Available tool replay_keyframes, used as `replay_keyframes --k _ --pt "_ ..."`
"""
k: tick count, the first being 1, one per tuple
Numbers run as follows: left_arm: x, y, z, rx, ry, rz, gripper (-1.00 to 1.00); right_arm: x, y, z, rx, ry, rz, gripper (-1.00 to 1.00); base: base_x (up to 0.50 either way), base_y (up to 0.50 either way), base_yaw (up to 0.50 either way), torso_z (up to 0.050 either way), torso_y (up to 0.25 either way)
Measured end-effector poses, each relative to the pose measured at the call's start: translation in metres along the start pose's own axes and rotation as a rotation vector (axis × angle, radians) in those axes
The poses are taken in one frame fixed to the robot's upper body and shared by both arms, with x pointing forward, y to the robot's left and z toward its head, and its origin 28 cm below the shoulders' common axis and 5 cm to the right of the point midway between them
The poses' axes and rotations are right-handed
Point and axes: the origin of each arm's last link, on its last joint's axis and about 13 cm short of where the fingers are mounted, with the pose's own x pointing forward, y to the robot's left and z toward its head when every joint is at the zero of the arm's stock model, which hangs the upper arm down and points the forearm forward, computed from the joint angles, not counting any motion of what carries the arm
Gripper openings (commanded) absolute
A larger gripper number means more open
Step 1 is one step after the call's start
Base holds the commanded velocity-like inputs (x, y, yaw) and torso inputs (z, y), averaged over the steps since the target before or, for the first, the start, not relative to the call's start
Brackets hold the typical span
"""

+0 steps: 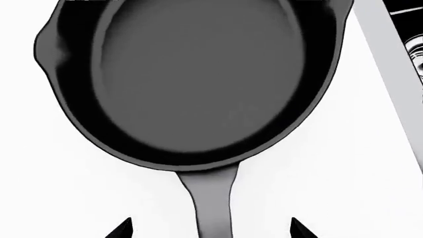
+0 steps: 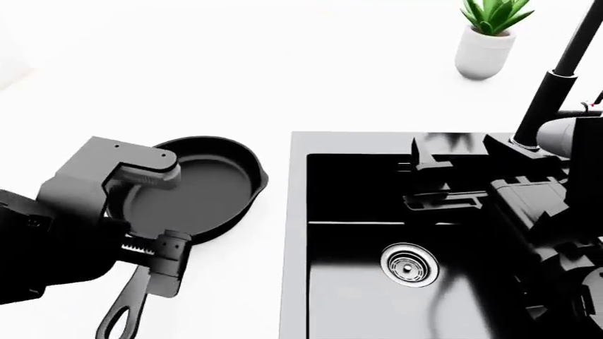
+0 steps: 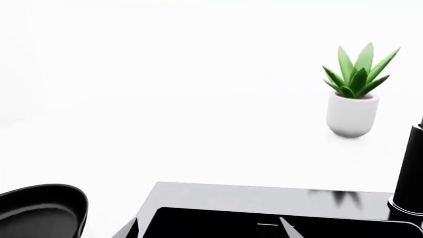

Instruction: Pick the pan and sponge and place them into the sink. Then turn on the water.

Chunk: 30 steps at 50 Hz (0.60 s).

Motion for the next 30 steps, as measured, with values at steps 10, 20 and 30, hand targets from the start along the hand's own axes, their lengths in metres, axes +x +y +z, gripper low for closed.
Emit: replay_keyframes --k 10,20,30 --pt "0.011 0.003 -0.001 -0.023 0.079 -0.040 1.00 0.002 -0.001 -0.002 0.004 0.004 0.001 1.00 0.00 0.00 0.00 0.000 0.000" --pt "0.026 0.003 -0.008 -0.055 0.131 -0.082 1.00 0.003 -0.001 -0.004 0.007 0.006 -0.001 1.00 0.00 0.00 0.00 0.000 0.000" --pt "0.038 0.005 -0.015 -0.084 0.159 -0.087 1.00 0.003 -0.002 -0.004 0.007 0.008 -0.005 1.00 0.00 0.00 0.00 0.000 0.000"
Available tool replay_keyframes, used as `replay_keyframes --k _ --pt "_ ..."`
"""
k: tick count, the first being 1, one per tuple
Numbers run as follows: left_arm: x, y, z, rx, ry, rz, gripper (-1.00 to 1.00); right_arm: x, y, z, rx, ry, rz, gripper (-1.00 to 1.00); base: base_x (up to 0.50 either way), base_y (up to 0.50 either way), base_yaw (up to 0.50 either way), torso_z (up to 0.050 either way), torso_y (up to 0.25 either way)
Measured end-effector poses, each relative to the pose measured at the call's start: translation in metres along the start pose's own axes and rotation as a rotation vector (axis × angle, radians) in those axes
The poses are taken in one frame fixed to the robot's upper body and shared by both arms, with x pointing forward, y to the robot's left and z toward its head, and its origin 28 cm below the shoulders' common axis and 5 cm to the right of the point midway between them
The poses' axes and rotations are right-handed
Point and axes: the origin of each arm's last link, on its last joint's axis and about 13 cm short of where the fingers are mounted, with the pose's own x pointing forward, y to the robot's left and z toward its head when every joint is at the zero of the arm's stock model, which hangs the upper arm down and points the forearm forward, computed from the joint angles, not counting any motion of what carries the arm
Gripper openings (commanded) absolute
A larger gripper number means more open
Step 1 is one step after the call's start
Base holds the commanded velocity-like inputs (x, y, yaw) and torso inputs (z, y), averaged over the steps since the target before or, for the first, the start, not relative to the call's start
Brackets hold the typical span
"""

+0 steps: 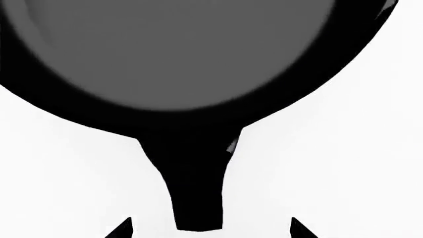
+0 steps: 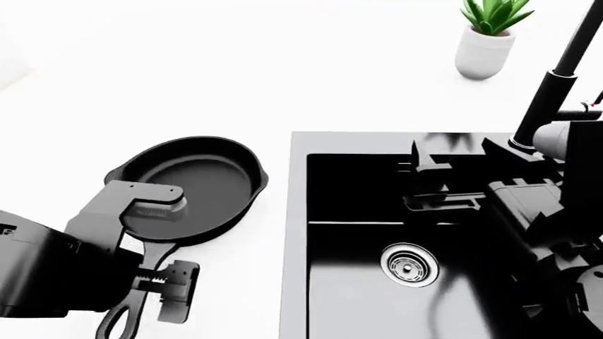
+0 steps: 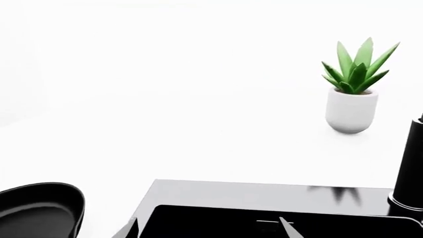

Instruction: Pick the pan and sponge and place them into the sink. Then turn on the water.

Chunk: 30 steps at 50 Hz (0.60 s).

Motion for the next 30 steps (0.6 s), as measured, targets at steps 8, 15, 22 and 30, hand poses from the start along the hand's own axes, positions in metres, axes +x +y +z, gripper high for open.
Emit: replay_keyframes --k 8,15,22,30 --pt "0.0034 0.0051 -0.0024 -0.018 -0.015 0.035 -1.00 0.0003 0.0000 0.0008 -0.003 0.001 -0.004 1.00 0.00 0.00 0.00 0.000 0.000" --pt "0.0045 0.0066 -0.0033 -0.025 -0.028 0.038 -1.00 0.0001 -0.0002 0.0013 -0.005 0.003 -0.009 1.00 0.00 0.00 0.00 0.000 0.000" --pt "0.0049 0.0076 -0.0039 -0.031 -0.034 0.041 -1.00 -0.0002 -0.0005 0.0015 -0.005 0.006 -0.013 1.00 0.00 0.00 0.00 0.000 0.000" --pt "0.0027 0.0064 -0.0036 -0.017 -0.061 0.044 -1.00 -0.0001 -0.0008 0.0008 -0.003 0.008 -0.015 1.00 0.00 0.00 0.00 0.000 0.000"
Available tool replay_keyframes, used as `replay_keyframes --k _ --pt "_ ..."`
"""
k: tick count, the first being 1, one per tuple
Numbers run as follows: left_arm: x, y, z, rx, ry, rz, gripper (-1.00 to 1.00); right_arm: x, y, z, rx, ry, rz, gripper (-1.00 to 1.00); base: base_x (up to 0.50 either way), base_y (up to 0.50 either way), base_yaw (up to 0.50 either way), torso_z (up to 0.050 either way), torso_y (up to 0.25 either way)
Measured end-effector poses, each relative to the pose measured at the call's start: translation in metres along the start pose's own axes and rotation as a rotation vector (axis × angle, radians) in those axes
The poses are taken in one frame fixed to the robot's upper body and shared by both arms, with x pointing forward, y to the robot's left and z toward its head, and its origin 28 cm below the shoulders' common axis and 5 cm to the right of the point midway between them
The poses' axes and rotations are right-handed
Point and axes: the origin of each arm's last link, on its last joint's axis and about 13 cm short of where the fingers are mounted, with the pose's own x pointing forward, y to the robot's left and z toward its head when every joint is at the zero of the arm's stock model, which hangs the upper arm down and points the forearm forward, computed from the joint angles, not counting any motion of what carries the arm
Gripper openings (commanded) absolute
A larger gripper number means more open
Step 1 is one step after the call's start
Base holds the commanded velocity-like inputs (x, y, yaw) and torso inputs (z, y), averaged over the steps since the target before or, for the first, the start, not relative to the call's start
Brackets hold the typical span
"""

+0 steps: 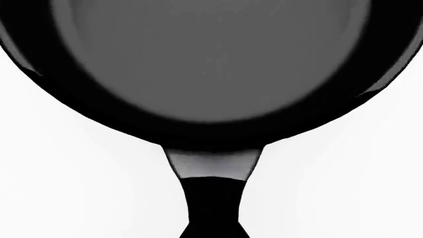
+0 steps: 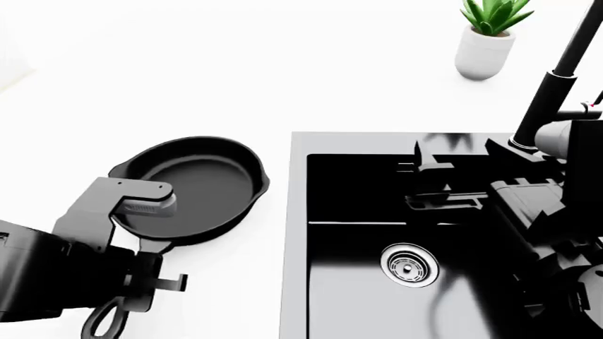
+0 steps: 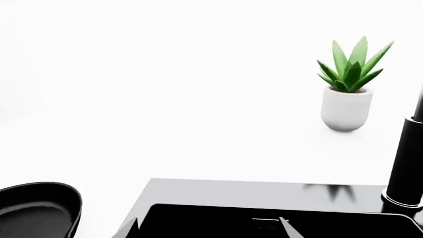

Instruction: Pick the pan and sponge and place them into the sink. Then turn on the water.

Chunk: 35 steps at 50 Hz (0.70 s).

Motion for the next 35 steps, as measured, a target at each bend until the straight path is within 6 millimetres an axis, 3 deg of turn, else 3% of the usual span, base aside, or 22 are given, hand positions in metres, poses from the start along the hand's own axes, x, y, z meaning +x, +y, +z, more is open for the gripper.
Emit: replay_keyframes --k 3,15,35 --pt "0.000 0.004 0.005 -0.058 0.035 0.021 -1.00 0.000 0.000 0.000 0.000 0.001 -0.001 1.00 0.00 0.00 0.00 0.000 0.000" --pt "-0.017 -0.005 0.006 0.034 -0.203 0.031 -1.00 -0.003 0.000 0.002 -0.005 -0.003 -0.003 1.00 0.00 0.00 0.00 0.000 0.000" --pt "-0.041 -0.022 0.010 0.180 -0.358 0.013 -1.00 -0.012 -0.002 0.008 -0.015 -0.007 -0.014 1.00 0.00 0.00 0.00 0.000 0.001"
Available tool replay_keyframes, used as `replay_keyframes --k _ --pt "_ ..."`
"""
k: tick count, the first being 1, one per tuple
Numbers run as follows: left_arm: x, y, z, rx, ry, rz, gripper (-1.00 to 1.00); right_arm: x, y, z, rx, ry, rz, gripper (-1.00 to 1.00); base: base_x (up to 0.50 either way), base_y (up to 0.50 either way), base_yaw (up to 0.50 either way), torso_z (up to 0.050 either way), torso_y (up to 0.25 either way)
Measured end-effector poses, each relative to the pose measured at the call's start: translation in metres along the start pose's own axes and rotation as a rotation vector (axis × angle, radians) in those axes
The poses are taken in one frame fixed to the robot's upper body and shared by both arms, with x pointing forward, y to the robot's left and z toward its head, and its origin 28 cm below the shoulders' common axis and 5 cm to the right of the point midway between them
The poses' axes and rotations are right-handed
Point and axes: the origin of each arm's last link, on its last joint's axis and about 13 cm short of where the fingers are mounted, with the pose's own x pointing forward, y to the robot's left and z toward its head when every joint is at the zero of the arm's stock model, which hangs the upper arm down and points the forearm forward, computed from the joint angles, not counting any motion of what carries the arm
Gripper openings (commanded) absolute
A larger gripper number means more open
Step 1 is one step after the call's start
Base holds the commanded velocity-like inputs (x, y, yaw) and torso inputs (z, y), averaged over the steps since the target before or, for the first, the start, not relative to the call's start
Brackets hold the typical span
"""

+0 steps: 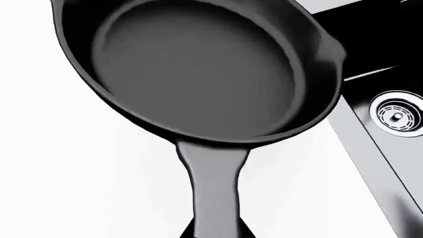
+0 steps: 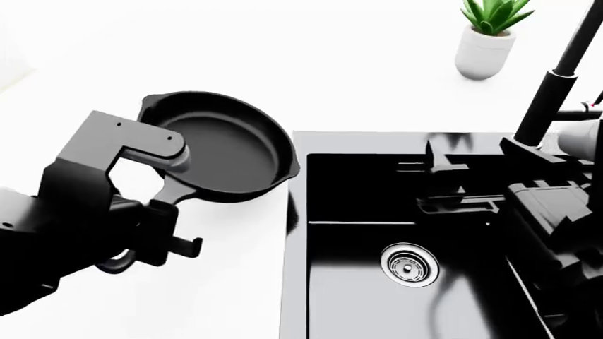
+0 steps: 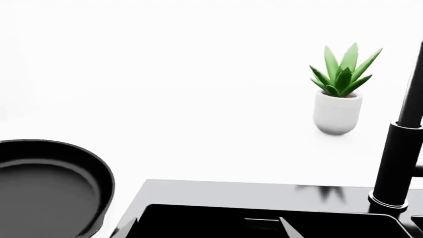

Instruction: Pick the pan and sponge and place them into the sink. Then turn on the water.

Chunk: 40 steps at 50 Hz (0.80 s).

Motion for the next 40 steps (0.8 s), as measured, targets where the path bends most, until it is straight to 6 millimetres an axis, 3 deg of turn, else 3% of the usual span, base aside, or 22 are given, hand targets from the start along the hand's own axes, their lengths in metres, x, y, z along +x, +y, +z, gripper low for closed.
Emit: replay_keyframes --k 14,24,40 --pt "-0.006 -0.006 0.008 -0.038 -0.131 -0.059 -1.00 -0.010 -0.002 0.001 -0.008 0.006 -0.013 1.00 0.00 0.00 0.00 0.000 0.001" --pt "-0.002 -0.011 0.008 -0.065 -0.167 -0.108 -1.00 -0.015 -0.003 0.000 -0.010 0.014 -0.022 1.00 -0.33 -0.02 0.00 0.000 0.002" --pt "0.002 -0.015 0.010 -0.074 -0.184 -0.143 -1.00 -0.016 -0.004 -0.003 -0.003 0.024 -0.028 1.00 -0.12 -0.24 0.00 0.001 0.001"
